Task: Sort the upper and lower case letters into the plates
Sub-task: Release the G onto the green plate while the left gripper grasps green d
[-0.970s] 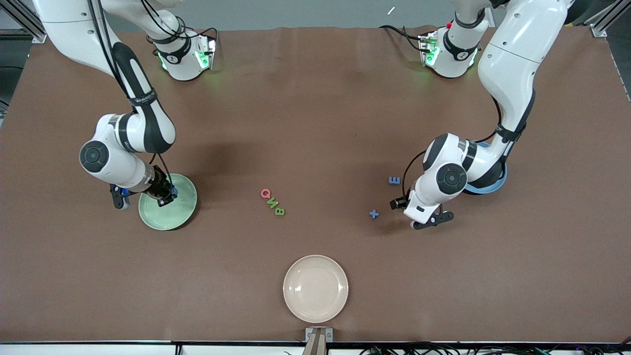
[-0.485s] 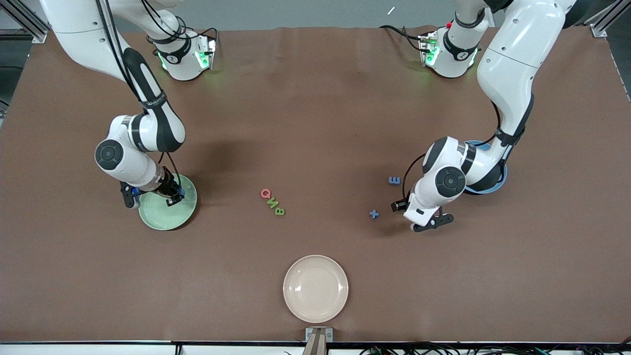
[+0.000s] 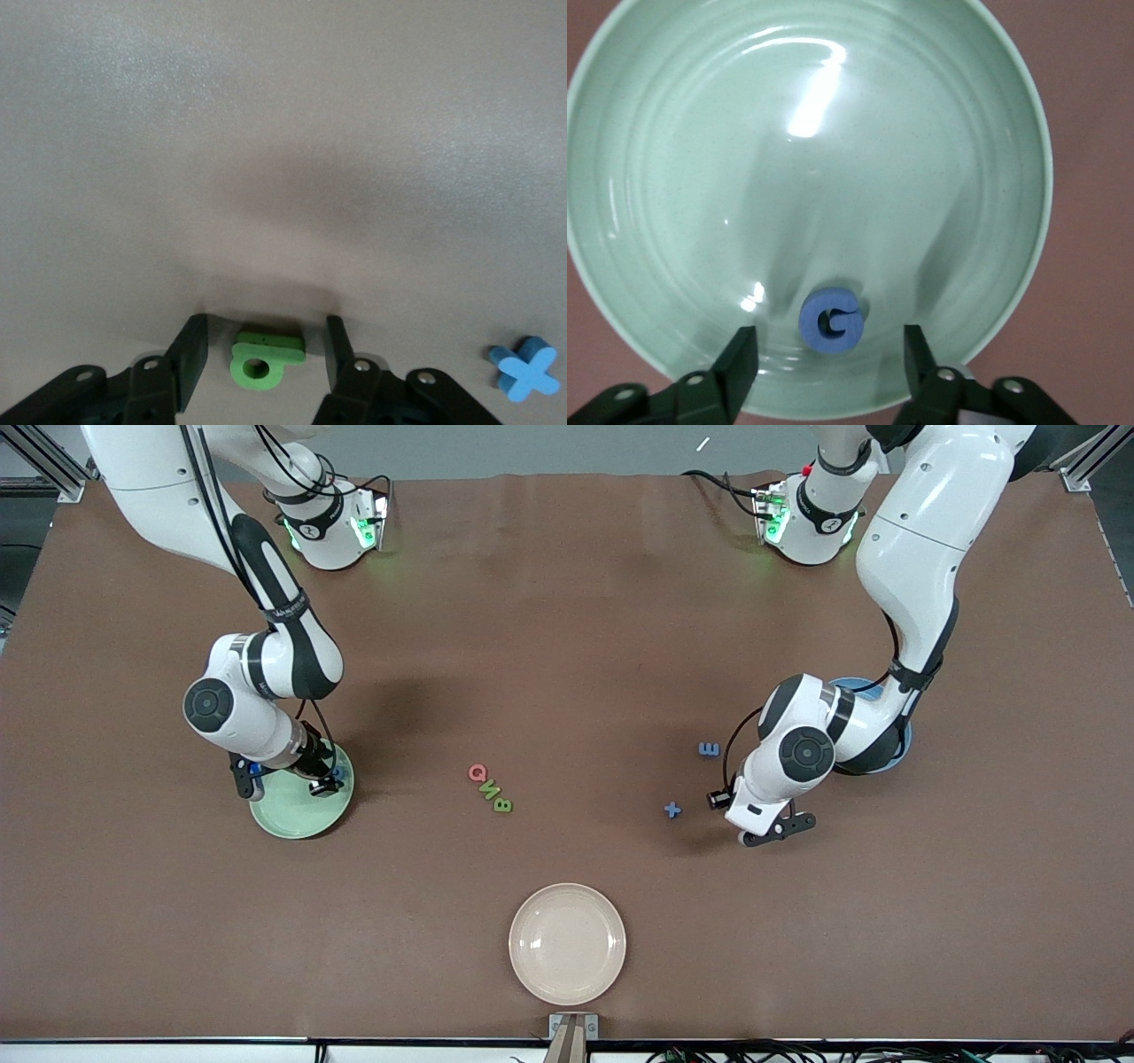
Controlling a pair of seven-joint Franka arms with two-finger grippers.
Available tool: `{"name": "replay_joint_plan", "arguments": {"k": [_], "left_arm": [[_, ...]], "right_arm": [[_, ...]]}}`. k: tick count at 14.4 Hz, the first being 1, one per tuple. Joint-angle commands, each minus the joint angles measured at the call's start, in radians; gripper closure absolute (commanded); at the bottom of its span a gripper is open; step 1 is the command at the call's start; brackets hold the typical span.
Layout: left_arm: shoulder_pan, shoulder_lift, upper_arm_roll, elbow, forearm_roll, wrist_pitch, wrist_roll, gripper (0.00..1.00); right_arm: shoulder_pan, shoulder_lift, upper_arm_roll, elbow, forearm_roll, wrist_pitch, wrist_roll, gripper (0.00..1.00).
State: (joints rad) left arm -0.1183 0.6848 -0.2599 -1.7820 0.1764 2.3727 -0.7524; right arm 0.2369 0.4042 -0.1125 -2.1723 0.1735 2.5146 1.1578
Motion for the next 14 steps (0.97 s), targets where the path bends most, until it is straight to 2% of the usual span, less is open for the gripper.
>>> {"name": "replay_joint_plan", "arguments": {"k": [1, 3, 5, 6, 9, 11, 14], "left_arm": [[-0.009, 0.013, 0.005, 0.018, 0.025, 0.002, -0.027, 0.57], [-0.009, 0.013, 0.005, 0.018, 0.025, 0.002, -0.028, 0.68], [-0.007, 0.010, 0.005, 0.018, 0.026, 0.002, -0.056, 0.80], [-0.007, 0.007, 0.005, 0.018, 0.026, 0.002, -0.062, 0.82], [0.014, -0.031, 0.004, 0.012, 0.028, -0.032, -0.054, 0.85], [0.028, -0.082, 0.004, 0.009, 0.028, -0.117, -0.024, 0.85], [0.081, -0.175, -0.007, -0.046, 0.028, -0.190, 0.066, 0.85]], "right_arm": [[-0.005, -0.080, -0.003, 0.073, 0.011, -0.199, 0.012, 0.00], [0.005, -0.081, 0.000, 0.169, 0.012, -0.321, 0.092, 0.00], [0.034, -0.071, 0.005, 0.192, 0.018, -0.307, 0.184, 0.00], [0.057, -0.070, 0.004, 0.198, 0.021, -0.287, 0.222, 0.00], [0.120, -0.039, 0.005, 0.198, 0.020, -0.186, 0.395, 0.00], [0.172, -0.002, 0.004, 0.200, 0.020, -0.119, 0.524, 0.00], [0.220, 0.030, 0.004, 0.215, 0.020, -0.097, 0.637, 0.00]]}}
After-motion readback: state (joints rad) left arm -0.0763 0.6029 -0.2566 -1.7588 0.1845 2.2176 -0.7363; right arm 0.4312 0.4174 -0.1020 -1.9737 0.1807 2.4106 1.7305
